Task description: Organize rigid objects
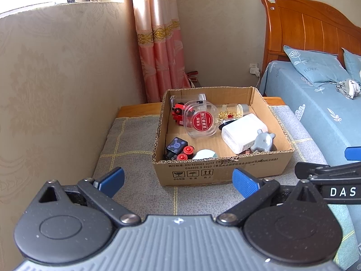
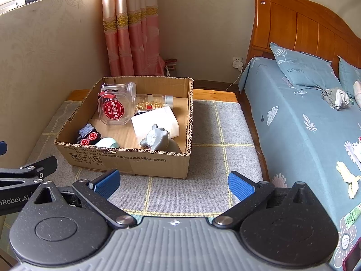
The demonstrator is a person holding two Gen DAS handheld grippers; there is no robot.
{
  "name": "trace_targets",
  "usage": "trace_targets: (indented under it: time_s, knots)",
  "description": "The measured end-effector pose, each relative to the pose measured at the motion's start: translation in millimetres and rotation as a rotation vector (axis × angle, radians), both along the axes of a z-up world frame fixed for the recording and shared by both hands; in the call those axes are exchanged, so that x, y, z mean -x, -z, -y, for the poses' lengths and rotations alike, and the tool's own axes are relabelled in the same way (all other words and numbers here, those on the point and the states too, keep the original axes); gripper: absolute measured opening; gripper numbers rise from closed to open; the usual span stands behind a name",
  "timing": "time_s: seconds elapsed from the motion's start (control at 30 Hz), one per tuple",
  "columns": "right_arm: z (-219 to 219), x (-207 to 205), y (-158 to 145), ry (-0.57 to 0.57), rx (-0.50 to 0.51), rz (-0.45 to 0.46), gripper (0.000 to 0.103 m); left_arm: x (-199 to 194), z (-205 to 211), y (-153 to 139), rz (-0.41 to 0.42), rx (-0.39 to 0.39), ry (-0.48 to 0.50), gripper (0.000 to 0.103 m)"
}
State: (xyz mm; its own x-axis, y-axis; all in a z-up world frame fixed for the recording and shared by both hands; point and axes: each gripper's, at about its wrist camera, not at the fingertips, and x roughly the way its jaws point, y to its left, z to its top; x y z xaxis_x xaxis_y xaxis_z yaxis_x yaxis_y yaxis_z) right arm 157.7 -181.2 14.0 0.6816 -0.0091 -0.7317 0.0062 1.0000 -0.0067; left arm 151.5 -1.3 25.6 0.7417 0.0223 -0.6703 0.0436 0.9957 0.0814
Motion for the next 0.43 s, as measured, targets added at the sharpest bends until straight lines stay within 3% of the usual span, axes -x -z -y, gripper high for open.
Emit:
trace_targets:
  time_s: [0.43]
  knots:
    - [-1.8,2.3,-0.8,-0.003,0.004,0.005,0.103,1.8,-0.6,-0.8,0.001,0.002,-0.004,0.102]
